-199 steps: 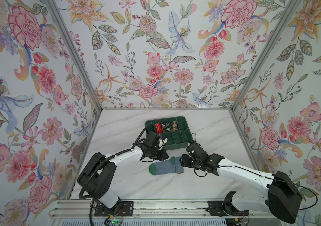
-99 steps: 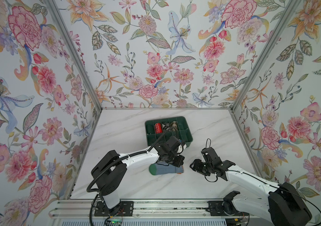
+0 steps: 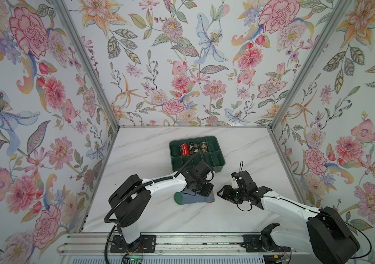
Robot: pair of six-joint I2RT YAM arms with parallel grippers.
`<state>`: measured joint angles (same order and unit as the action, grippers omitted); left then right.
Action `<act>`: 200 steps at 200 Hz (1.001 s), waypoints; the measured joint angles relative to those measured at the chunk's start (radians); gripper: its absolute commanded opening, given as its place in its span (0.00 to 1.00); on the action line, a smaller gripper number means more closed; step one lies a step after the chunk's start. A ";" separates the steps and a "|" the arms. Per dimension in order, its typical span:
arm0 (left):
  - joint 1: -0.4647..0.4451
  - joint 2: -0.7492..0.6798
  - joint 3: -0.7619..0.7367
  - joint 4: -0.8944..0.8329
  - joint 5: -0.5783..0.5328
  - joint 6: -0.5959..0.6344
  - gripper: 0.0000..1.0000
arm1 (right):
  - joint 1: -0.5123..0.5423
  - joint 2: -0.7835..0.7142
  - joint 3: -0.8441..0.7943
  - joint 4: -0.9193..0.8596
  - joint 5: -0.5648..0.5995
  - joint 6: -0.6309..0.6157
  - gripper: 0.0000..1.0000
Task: Roll the socks
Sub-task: 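Lower the left gripper onto the roll while the right gripper closes in beside it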
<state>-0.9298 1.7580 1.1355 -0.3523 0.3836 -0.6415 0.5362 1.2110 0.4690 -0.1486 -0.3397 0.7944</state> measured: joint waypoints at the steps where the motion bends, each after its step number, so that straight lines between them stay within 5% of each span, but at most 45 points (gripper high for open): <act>1: 0.000 0.000 -0.001 0.000 0.000 -0.002 0.01 | 0.000 0.000 0.000 0.001 -0.001 -0.002 0.53; 200: -0.009 0.094 -0.002 0.032 -0.108 -0.017 0.01 | -0.056 0.053 0.000 0.016 -0.092 -0.069 0.52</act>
<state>-0.9390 1.8519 1.1332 -0.3206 0.2752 -0.6582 0.4797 1.2636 0.4694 -0.1322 -0.4316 0.7250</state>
